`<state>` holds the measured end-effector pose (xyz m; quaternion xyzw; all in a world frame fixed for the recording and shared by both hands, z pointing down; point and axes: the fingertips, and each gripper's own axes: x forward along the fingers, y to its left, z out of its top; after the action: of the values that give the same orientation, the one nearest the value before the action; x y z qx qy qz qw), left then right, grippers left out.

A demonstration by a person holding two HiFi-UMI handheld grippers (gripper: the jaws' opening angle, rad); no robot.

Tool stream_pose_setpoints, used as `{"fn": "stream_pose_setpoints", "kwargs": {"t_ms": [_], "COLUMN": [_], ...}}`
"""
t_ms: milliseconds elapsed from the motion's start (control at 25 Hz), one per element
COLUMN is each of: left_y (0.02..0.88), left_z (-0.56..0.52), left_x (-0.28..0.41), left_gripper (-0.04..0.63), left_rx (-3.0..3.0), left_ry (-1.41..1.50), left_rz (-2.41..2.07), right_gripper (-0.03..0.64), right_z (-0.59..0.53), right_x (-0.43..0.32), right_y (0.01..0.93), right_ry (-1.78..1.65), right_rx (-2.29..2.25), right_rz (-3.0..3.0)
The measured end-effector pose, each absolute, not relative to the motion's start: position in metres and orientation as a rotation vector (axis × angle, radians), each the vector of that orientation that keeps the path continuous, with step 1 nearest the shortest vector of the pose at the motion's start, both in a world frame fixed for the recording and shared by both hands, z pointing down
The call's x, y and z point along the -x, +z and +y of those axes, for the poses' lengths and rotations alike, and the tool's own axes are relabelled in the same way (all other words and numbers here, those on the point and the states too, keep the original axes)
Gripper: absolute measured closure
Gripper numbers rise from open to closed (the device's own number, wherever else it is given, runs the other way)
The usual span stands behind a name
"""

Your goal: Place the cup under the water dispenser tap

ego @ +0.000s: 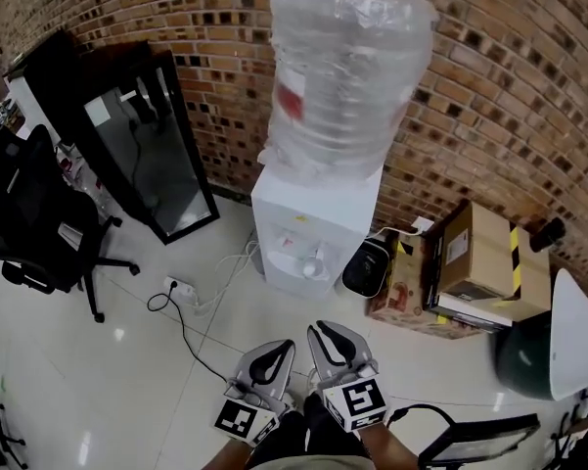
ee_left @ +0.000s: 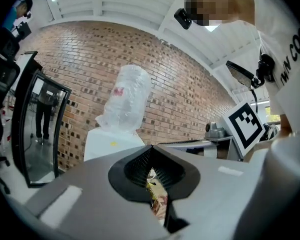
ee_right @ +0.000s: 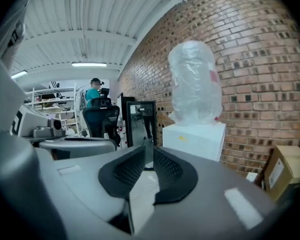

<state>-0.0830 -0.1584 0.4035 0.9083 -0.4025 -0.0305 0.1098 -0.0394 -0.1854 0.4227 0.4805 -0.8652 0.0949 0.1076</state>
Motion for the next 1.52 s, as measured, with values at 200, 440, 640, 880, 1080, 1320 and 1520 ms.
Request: {"fn": "stream_pose_setpoints", "kwargs": {"t_ms": [200, 440, 640, 880, 1080, 1320, 1520], "left_y": [0.376, 0.349, 0.335, 0.326, 0.322, 0.324, 0.332], "left_z": [-0.132, -0.111, -0.096, -0.070, -0.040, 0.014, 0.071], "left_x": [0.082, 0.081, 0.082, 0.071, 0.060, 0.024, -0.005], "left_gripper": [0.603, 0.603, 0.603, 0.603, 0.603, 0.603, 0.603], "left_rx": [-2.708, -2.763, -2.796, -2.813, -2.806, -2.812, -2.796], "left_ry": [-0.146, -0.188, -0.205, -0.214, -0.211, -0.194, -0.187], "left_rz": [-1.149, -1.121, -1.124, -1.141, -1.167, -1.152, -1.169], "right_gripper": [0.576, 0.588, 0.603, 0.604, 0.604, 0.611, 0.611], "right_z": [-0.157, -0.125, -0.102, -0.063, -0.024, 0.031, 0.090], "right_x": [0.044, 0.039, 0.036, 0.021, 0.013, -0.014, -0.031], "right_y": [0.389, 0.375, 0.373, 0.384, 0.387, 0.383, 0.386], "right_ry": [0.213, 0.184, 0.174, 0.195, 0.207, 0.207, 0.191], "right_rx": [-1.390, -1.383, -1.354, -1.319, -1.289, -1.294, -1.247], "right_rz": [-2.568, -2.546, -2.541, -2.522, -2.532, -2.583, -2.628]}}
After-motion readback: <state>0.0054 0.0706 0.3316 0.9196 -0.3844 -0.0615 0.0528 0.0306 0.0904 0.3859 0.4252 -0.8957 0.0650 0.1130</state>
